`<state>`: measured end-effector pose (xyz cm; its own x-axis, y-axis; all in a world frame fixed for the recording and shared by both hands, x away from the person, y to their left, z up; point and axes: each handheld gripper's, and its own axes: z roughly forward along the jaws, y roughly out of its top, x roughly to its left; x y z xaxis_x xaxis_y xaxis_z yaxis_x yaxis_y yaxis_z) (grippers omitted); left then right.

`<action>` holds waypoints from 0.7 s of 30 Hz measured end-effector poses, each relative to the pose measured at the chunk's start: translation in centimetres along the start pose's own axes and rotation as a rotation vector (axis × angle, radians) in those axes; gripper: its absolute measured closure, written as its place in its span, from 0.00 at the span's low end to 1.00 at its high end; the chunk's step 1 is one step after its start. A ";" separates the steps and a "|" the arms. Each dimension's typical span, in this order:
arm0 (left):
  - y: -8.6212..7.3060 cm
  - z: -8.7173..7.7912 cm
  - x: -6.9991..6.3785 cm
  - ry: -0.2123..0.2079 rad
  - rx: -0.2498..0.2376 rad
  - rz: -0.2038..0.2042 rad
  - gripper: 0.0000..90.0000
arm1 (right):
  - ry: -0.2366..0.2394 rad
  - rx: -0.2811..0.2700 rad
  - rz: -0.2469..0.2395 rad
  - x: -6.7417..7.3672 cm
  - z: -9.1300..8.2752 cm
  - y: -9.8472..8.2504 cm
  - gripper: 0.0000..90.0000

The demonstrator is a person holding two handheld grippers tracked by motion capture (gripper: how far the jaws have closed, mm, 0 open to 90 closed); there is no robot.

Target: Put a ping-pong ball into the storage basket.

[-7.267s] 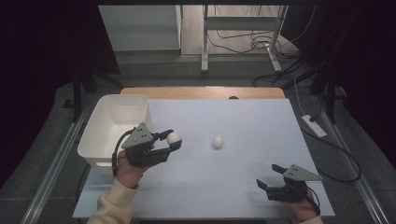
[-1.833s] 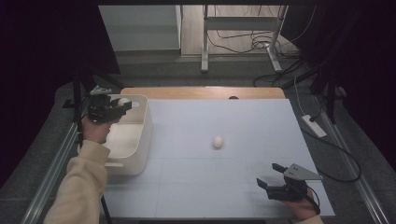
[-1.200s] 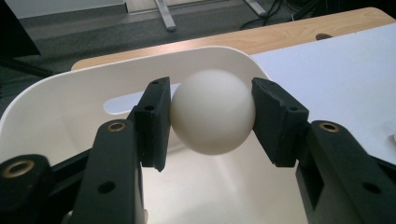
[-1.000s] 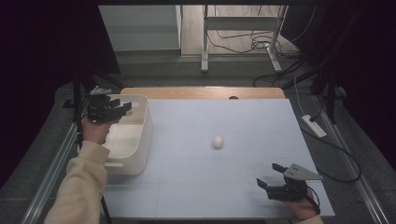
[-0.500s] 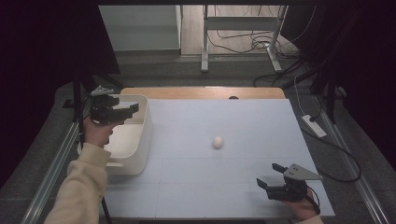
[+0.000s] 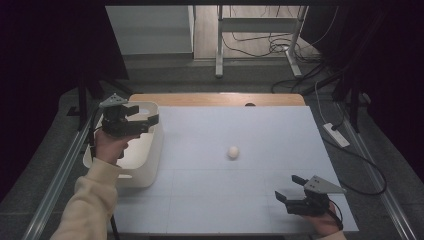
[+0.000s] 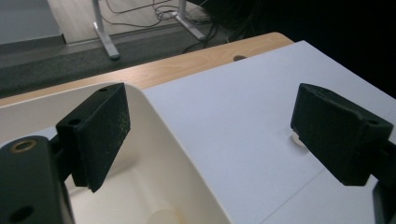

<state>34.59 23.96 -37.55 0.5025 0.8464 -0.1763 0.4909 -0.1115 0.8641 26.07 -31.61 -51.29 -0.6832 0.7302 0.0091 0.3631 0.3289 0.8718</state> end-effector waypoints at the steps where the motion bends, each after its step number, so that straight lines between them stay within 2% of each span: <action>1: 0.0 0.0 -0.2 -0.010 -0.004 0.003 0.14 | 0.000 0.000 0.000 0.0 0.0 0.0 0.15; 8: -0.1 -0.1 -1.0 -0.063 -0.021 0.007 0.15 | -0.002 -0.003 -0.003 0.0 -0.1 -0.1 0.15; 13: -0.2 -0.1 -1.3 -0.084 -0.029 0.009 0.15 | -0.001 -0.005 -0.002 0.0 -0.1 -0.1 0.15; 17: -0.3 0.0 -1.8 -0.125 -0.039 0.003 0.15 | -0.001 -0.005 -0.002 0.0 -0.1 -0.1 0.15; 21: -0.3 0.1 -2.3 -0.132 -0.037 0.017 0.15 | -0.002 -0.005 -0.002 0.0 -0.1 -0.1 0.15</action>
<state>33.38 22.03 -37.47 0.6011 0.7684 -0.2198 0.4563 -0.1042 0.8837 25.99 -31.74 -51.31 -0.6822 0.7312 0.0064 0.3590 0.3273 0.8740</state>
